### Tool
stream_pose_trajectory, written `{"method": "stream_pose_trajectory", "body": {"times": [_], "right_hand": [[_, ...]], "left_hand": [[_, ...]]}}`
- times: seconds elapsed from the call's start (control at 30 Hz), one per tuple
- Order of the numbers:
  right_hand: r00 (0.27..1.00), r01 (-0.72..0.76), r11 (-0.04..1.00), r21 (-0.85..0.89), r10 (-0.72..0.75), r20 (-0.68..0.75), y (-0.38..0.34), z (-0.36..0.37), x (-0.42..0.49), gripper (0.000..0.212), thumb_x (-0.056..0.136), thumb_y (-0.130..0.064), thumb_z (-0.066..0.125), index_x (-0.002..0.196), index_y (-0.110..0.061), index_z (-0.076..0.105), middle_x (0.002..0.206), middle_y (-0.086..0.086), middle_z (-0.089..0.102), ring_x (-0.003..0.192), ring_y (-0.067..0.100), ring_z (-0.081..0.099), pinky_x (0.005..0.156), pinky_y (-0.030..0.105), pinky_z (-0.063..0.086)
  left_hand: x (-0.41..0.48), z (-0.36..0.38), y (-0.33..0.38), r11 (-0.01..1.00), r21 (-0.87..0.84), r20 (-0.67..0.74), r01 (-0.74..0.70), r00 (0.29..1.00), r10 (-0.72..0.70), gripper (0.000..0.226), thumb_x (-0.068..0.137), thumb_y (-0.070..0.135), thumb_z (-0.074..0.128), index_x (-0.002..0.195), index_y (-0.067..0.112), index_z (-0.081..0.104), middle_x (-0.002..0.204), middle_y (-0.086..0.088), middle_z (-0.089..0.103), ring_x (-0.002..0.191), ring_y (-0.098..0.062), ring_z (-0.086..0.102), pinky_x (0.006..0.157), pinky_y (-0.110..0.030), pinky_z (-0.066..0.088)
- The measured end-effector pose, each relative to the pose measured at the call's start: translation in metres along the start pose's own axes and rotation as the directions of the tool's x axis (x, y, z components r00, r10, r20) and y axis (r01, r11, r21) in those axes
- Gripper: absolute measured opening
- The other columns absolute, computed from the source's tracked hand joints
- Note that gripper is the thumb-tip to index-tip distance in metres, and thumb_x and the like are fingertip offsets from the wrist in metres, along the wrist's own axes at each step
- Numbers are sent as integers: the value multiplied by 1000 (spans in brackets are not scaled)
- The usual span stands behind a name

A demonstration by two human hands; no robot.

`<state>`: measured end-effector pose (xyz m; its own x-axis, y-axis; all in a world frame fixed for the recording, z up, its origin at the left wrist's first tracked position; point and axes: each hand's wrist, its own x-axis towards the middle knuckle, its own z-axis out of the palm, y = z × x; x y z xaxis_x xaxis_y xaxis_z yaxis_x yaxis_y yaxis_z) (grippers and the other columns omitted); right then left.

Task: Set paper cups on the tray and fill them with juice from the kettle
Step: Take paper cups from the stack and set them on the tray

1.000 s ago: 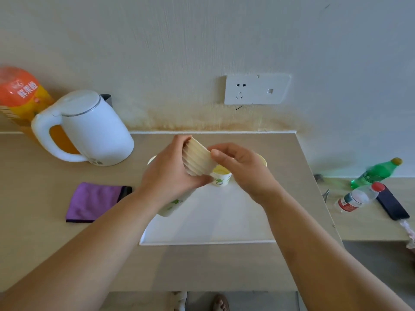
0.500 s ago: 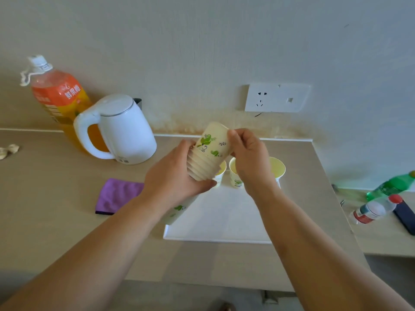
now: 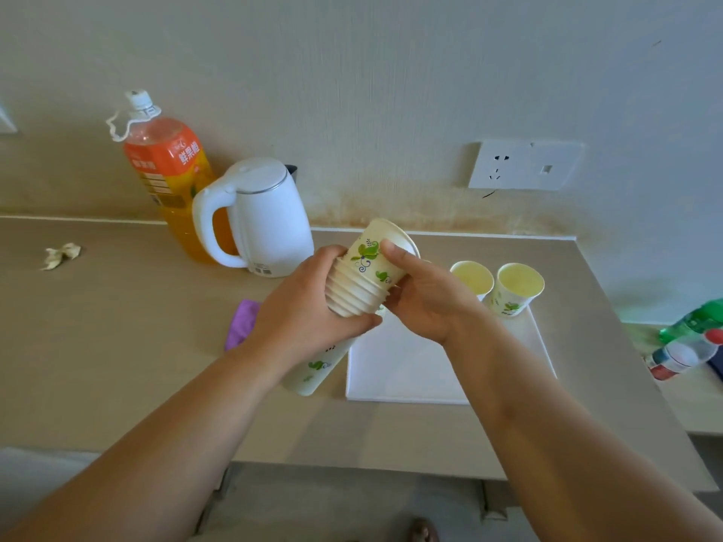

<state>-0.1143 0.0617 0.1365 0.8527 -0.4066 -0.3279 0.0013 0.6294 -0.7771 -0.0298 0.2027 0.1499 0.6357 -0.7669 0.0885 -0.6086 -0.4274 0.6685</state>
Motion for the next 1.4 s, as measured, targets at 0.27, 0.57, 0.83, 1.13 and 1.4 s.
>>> {"method": "stream_pose_trajectory", "body": {"times": [0.27,0.57,0.83,1.13,1.4], "right_hand": [[892,225,974,-14,-212,-399,16,-28,-4,46,81,-16,73,121,-12,51,111,6,64,105,23,64,86,42,54],[908,128,809,-574,-328,-261,91,-51,14,77,72,-4,79,127,-32,34,109,-19,52,97,0,53,74,11,43],[904,65,721,-690,-335,-265,121,-59,41,82,70,-9,82,135,-19,34,117,-7,51,112,16,51,92,30,42],[907,3,629,-777,-329,-263,139,-78,49,74,71,-8,78,133,-21,40,120,-4,56,113,20,55,94,41,47],[891,-56,473,-879,-373,-258,139,-70,61,68,70,-27,80,128,-22,45,124,0,57,114,23,52,95,40,45]], "left_hand": [[-7,-9,-38,987,44,-16,157,988,-156,87,61,53,81,134,34,38,115,13,48,111,-15,51,94,-37,44],[-17,-7,-65,977,28,25,212,977,-213,90,59,58,80,135,39,36,118,18,46,117,-16,47,96,-39,43],[-21,-6,-68,976,102,42,193,979,-199,86,64,51,81,136,36,36,124,15,47,114,-10,47,90,-33,44],[-25,2,-62,972,105,58,209,975,-216,84,67,49,80,136,36,35,99,23,31,100,-5,43,82,-28,39],[-24,1,-60,971,102,56,217,973,-223,85,66,48,81,137,35,36,103,20,32,98,-4,41,78,-26,36]]}}
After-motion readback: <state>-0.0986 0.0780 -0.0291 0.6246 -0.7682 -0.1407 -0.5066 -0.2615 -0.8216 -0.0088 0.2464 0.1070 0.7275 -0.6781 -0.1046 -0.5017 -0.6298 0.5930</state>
